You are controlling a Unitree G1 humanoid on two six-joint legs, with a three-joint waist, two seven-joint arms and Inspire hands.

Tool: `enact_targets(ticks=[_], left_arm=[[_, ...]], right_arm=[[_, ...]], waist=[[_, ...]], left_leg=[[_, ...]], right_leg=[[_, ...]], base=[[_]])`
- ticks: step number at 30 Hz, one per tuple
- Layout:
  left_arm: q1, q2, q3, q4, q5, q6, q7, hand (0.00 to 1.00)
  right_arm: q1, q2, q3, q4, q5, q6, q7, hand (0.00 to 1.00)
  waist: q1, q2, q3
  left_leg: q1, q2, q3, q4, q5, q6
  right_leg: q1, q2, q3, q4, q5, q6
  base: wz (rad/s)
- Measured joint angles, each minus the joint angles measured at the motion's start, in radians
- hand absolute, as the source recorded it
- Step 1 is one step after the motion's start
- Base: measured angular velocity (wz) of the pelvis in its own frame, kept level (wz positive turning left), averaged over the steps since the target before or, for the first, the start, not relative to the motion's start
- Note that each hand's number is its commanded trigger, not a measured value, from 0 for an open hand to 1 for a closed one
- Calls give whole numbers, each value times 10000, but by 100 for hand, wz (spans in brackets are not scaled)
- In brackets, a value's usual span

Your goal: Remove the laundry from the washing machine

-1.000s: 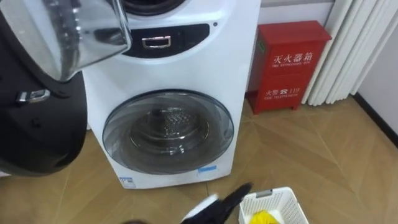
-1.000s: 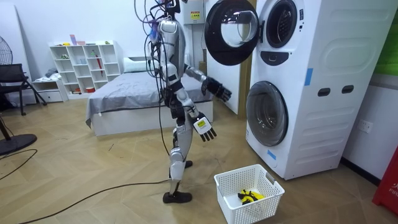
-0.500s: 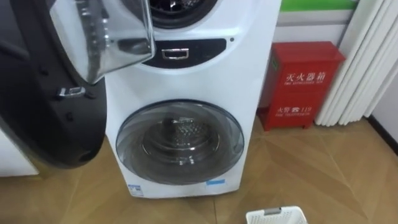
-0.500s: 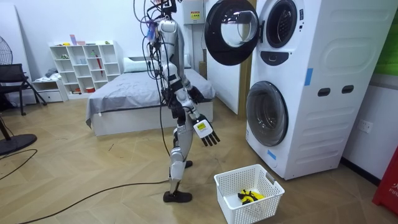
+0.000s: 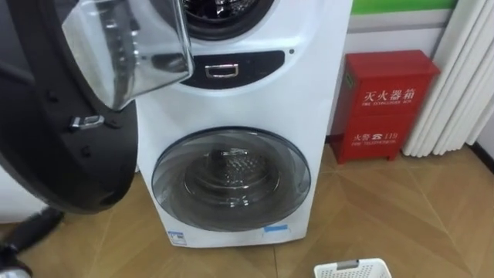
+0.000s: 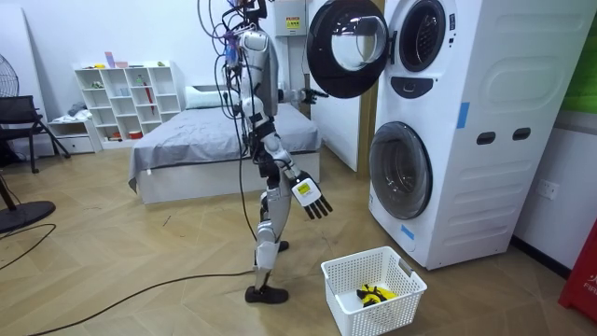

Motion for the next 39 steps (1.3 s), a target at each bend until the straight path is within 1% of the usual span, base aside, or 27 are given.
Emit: enact_targets(ticks=[1,2,4,5,7,8,11,12,13,15,16,18,19,20,21,22,23,25,26,28,29,30,31,32,34,36,39], left_arm=[[-4,2,-1,-680,111,9,227,0],[-9,3,0,-1031,277,10,333,0],[-62,100,2,-2230,1349,4,580,0],[-95,118,3,-2528,1552,1,601,0],[-243,132,-5,-3824,1993,-38,686,0],[-286,130,-14,-4085,2043,-85,688,0],[-635,132,-294,-5145,2904,-118,661,0],[-768,127,-563,-5578,3353,-120,558,0],[-884,87,-703,-5701,3852,-61,457,0],[-896,50,-922,-5914,3889,-30,264,0],[-902,39,-1264,-6156,3972,72,206,0],[-947,34,-1609,-6281,4233,201,25,0],[-1059,24,-1979,-6372,4357,272,-156,0],[-1111,24,-2155,-6417,4360,306,-246,0],[-1254,24,-2492,-6543,4497,396,-476,0],[-1361,22,-2826,-6662,4696,465,-725,0],[-1411,13,-2954,-6682,4735,470,-838,0],[-1810,-25,-3608,-6683,4775,570,-1313,0],[-1930,-58,-3761,-6683,4777,588,-1467,0],[-2464,-350,-4365,-6677,4736,619,-2167,0],[-2548,-422,-4480,-6672,4730,619,-2364,0],[-2646,-550,-4679,-6667,4650,628,-2797,0],[-2767,-670,-5026,-6573,4374,661,-3199,0],[-2845,-742,-5183,-6506,4186,713,-3388,0],[-2879,-906,-5765,-6392,3710,956,-4181,0],[-2879,-1089,-6139,-6244,3610,1103,-4653,0],[-2936,-1258,-6517,-5685,3421,1127,-5216,0]], right_arm=[[65,36,10,-125,-16,49,-9,0],[107,47,11,-218,-46,70,-4,0],[71,80,15,-207,-244,68,24,0],[58,97,12,-172,-244,67,26,0],[82,192,4,-141,-229,68,49,0],[96,218,4,-141,-204,68,60,0],[135,241,57,-186,-166,71,163,0],[101,242,79,-153,-179,70,185,0],[71,240,83,-110,-183,71,238,0],[-77,246,107,145,-178,70,302,0],[-162,256,122,255,-173,73,317,0],[-400,254,177,597,-134,62,325,0],[-499,247,348,715,-131,80,326,0],[-525,238,447,713,-106,78,332,0],[-606,236,596,708,-103,78,385,0],[-740,237,728,716,-94,78,446,0],[-800,236,802,724,-77,77,480,0],[-1064,241,952,932,-13,77,566,0],[-1108,241,977,968,-13,77,588,0],[-1194,193,1145,1091,-18,81,660,0],[-1223,178,1218,1146,-18,84,703,0],[-1289,179,1341,1264,-11,96,751,0],[-1340,176,1442,1335,68,177,783,0],[-1363,174,1496,1361,101,202,784,0],[-1421,181,1678,1360,178,300,810,0],[-1433,180,1678,1360,204,383,792,0],[-1526,164,1789,1360,216,394,676,0]], waist=[[38,3,-8],[48,3,-7],[44,-1,-9],[18,-2,-9],[-16,-2,-8],[-38,-1,-7],[-23,30,3],[-68,26,5],[-97,25,8],[-228,9,19],[-322,-2,19],[-402,-16,29],[-408,-30,40],[-415,-28,43],[-439,-29,41],[-558,-17,49],[-629,-14,49],[-823,-6,51],[-881,-6,52],[-1022,-9,53],[-1081,-10,54],[-1177,-10,57],[-1241,-2,67],[-1281,0,75],[-1448,-4,91],[-1466,-5,104],[-1504,-28,125]], left_leg=[[-4,1,1,-5,-3,-5],[-5,1,1,-9,-3,-5],[-8,-1,-16,-12,-5,-7],[-11,-1,-42,-9,-5,-7],[-76,-5,-188,13,-5,-7],[-76,-5,-190,15,-5,-7],[-78,-10,-192,15,-5,-7],[-77,-23,-263,28,-5,-6],[-74,-29,-340,39,-4,-6],[-96,-41,-502,90,-2,-6],[-145,-58,-602,140,-3,-6],[-199,-69,-662,207,-3,-5],[-250,-70,-676,241,-3,-4],[-293,-70,-684,256,-3,-4],[-443,-69,-702,325,-3,-3],[-556,-74,-723,349,0,1],[-580,-77,-729,356,1,3],[-594,-79,-747,370,1,3],[-596,-81,-765,370,1,3],[-575,-84,-770,354,2,4],[-559,-85,-766,348,2,3],[-521,-82,-735,350,2,4],[-499,-80,-689,349,2,4],[-499,-81,-684,343,2,4],[-500,-79,-637,312,2,4],[-504,-71,-559,309,2,4],[-505,-50,-462,309,2,4]], right_leg=[[-19,4,17,-1,0,0],[-28,4,31,-1,0,0],[-16,5,19,-3,0,0],[-7,7,1,-7,0,0],[16,8,-193,-6,0,0],[17,9,-199,-6,0,0],[28,4,-205,-10,0,0],[72,3,-216,-15,0,0],[123,4,-268,-16,0,0],[224,7,-461,-19,0,1],[247,10,-463,-19,-1,1],[257,10,-463,-14,0,1],[237,10,-479,-12,0,1],[206,12,-503,-13,0,1],[94,12,-519,-9,0,1],[19,10,-520,-12,0,0],[2,8,-512,-12,0,0],[-9,9,-504,-12,0,0],[-2,9,-527,-12,0,0],[10,8,-514,-11,0,1],[20,8,-514,-11,0,1],[36,6,-503,-7,-1,1],[34,0,-450,-10,-1,1],[32,-4,-445,-10,-1,1],[-33,-3,-385,-12,-1,2],[-91,-14,-380,-13,-2,2],[-137,-14,-369,-15,-2,2]], base=[[0],[0],[2],[9],[15],[8],[2],[13],[16],[26],[27],[13],[6],[4],[6],[6],[0],[0],[3],[0],[-3],[-9],[-8],[-9],[-8],[-13],[-9]])
